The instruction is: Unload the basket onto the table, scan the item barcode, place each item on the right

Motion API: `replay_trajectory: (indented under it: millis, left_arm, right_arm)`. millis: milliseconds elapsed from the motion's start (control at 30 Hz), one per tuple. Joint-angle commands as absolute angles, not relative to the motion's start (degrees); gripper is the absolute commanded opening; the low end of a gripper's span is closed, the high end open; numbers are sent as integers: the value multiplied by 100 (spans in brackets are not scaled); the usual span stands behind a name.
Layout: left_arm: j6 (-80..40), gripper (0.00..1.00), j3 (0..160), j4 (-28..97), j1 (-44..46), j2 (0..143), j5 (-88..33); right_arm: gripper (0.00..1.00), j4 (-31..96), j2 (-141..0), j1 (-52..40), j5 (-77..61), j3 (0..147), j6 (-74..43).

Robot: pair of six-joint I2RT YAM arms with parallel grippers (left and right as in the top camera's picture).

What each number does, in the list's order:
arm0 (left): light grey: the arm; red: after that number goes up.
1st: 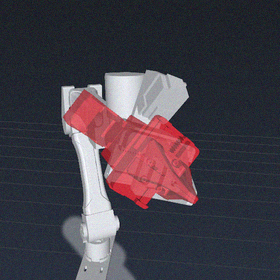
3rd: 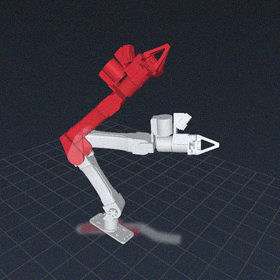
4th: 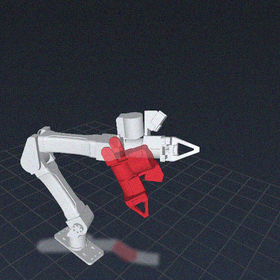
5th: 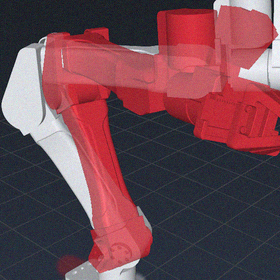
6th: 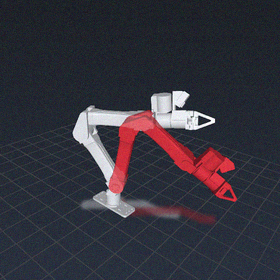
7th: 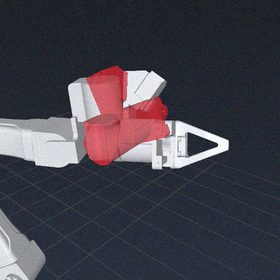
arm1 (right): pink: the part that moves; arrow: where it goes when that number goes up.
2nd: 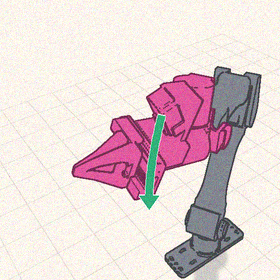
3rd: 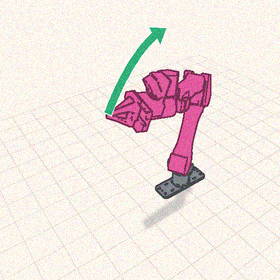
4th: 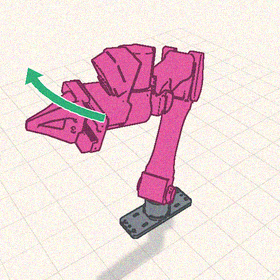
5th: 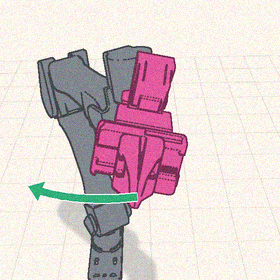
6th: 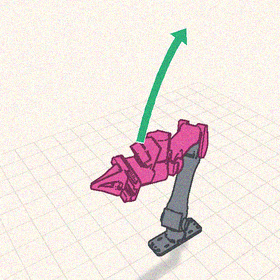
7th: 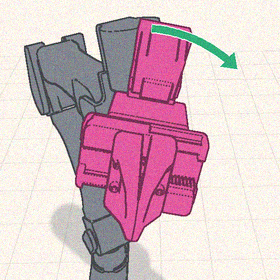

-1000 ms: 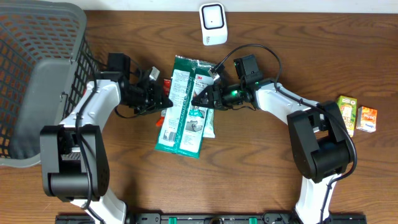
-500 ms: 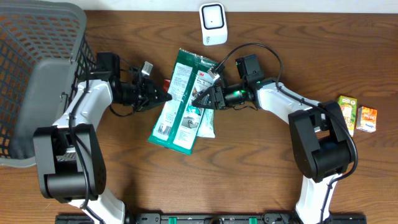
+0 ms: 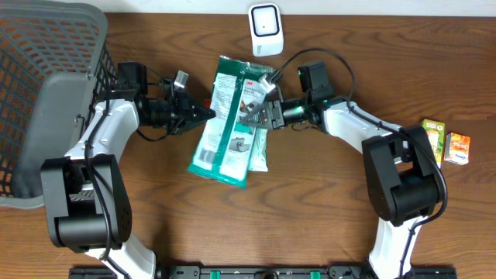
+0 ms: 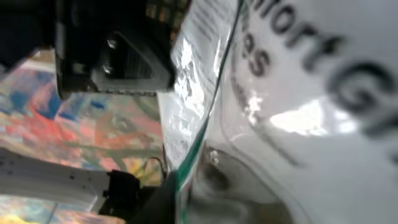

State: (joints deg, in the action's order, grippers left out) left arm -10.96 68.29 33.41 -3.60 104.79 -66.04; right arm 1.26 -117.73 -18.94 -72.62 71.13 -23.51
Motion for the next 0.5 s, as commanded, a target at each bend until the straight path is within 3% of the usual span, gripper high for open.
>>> replay_trajectory:
  millis: [0, 100, 133, 467]
  left_arm:
    - [-1144, 15, 7013, 3334, -379, 10361, -6486]
    - [-1144, 43, 6984, 3332, -379, 10361, -6466]
    - [-1140, 46, 6982, 3332, -379, 10361, -6466]
    - [-947, 46, 6928, 3395, -209, 10361, -6469]
  right_arm:
    - [4, -331, -11764, -1767, -7526, 7194, -3030]
    - [1, -615, -11764, -1765, -7526, 7194, -3242]
    - [1, -687, -11764, -1765, -7529, 7194, -3304]
    - [1, -797, -11764, -1787, -7555, 7194, -3516]
